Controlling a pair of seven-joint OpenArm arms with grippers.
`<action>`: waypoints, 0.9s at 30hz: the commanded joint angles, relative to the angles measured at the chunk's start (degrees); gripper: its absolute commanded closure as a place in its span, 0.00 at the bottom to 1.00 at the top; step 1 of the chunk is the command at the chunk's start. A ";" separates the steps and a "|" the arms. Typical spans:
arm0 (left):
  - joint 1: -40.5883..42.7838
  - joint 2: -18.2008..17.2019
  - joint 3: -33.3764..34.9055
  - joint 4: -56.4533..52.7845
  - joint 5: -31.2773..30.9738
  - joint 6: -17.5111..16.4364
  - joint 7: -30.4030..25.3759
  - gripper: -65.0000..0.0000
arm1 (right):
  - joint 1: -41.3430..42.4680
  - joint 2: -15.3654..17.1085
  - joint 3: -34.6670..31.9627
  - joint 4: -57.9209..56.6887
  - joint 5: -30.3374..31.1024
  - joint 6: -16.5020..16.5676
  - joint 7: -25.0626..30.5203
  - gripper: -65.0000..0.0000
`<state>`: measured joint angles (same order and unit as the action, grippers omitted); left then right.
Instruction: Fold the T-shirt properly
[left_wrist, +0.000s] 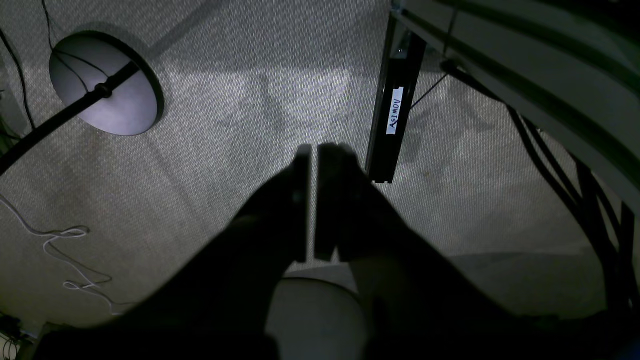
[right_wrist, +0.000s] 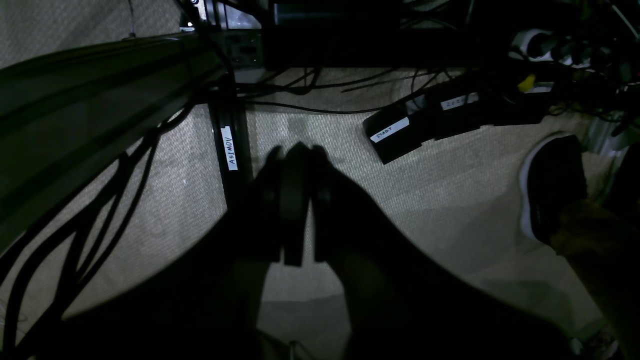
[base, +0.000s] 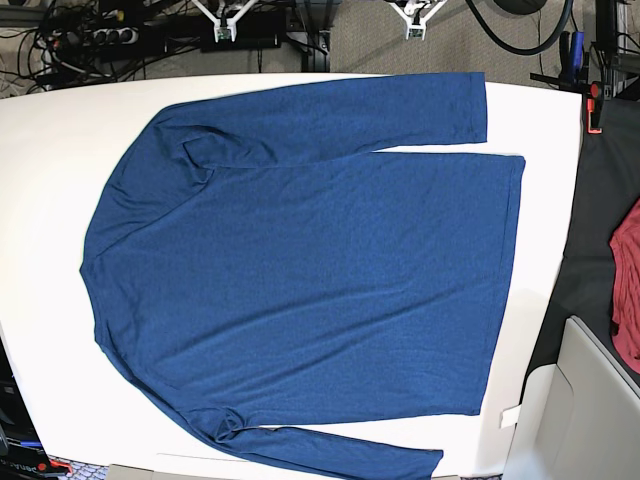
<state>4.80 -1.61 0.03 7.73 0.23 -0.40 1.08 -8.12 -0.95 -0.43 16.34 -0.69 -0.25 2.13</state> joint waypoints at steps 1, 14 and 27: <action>0.87 -0.02 0.01 0.14 -0.19 0.10 -0.33 1.00 | -0.36 0.20 -0.15 0.15 -0.06 0.03 0.29 1.00; 1.14 -0.11 0.19 0.14 -0.01 0.10 -0.33 1.00 | -0.80 0.20 -0.23 0.15 -0.06 0.03 0.29 1.00; 5.88 -0.20 0.10 5.50 -0.19 0.10 -0.07 1.00 | -2.74 1.96 -0.23 0.23 -0.06 0.03 0.29 1.00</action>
<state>9.87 -1.63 0.03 13.23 0.21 -0.38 0.93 -10.48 0.80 -0.58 16.38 -0.82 -0.25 2.20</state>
